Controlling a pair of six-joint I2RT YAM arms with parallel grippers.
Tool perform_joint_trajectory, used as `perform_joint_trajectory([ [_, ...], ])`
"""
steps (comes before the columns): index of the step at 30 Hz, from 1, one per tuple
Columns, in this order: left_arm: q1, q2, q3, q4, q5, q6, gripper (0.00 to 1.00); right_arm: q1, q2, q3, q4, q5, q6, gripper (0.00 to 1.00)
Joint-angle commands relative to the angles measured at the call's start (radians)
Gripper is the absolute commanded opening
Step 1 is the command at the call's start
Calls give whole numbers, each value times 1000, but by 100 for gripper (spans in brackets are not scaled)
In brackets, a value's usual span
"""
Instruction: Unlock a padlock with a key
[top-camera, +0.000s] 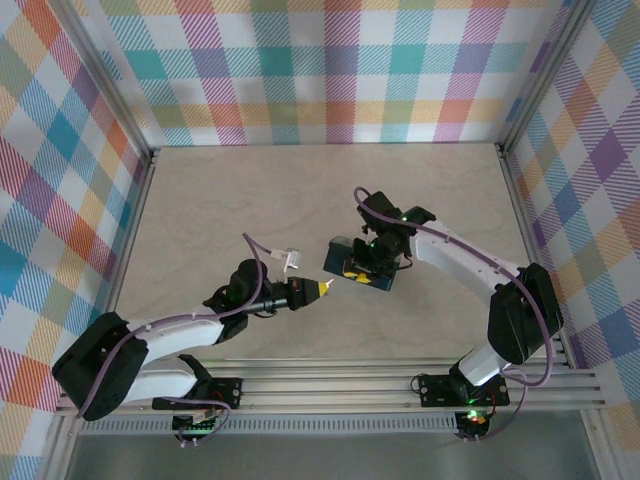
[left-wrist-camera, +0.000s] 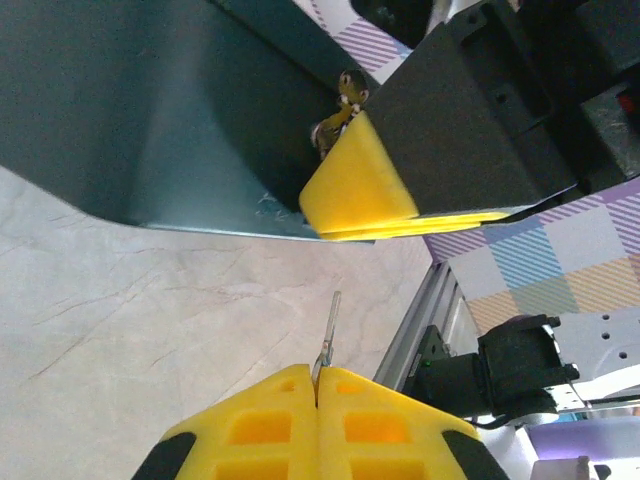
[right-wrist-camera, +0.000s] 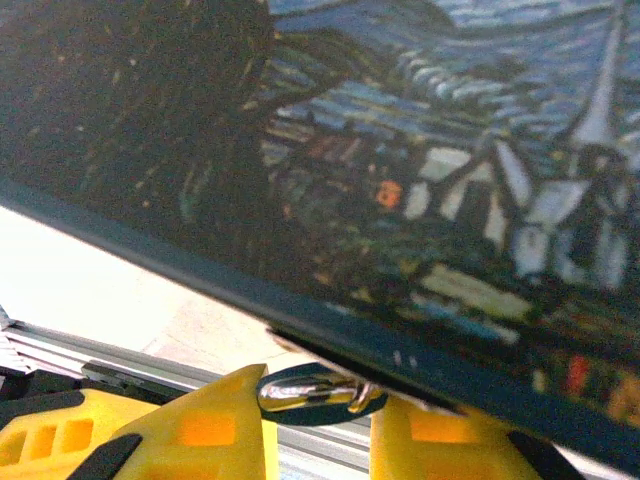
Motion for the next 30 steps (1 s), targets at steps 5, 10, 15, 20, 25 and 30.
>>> perform_joint_trajectory([
  [5,-60,57,7,141,-67,26,0,-6,-42,-47,43,-3,38,0],
  [10,-80,67,-9,132,-126,68,0,-7,-47,-56,48,0,41,0],
  [15,-103,109,-11,165,-130,73,0,-7,-62,-72,57,5,50,0],
  [20,-135,156,-5,211,-154,75,0,-7,-65,-74,56,10,48,0],
  [25,-151,200,-5,266,-189,84,0,-10,-64,-76,62,8,44,0],
  [30,-157,218,14,268,-229,109,0,-14,-67,-79,64,1,40,0],
])
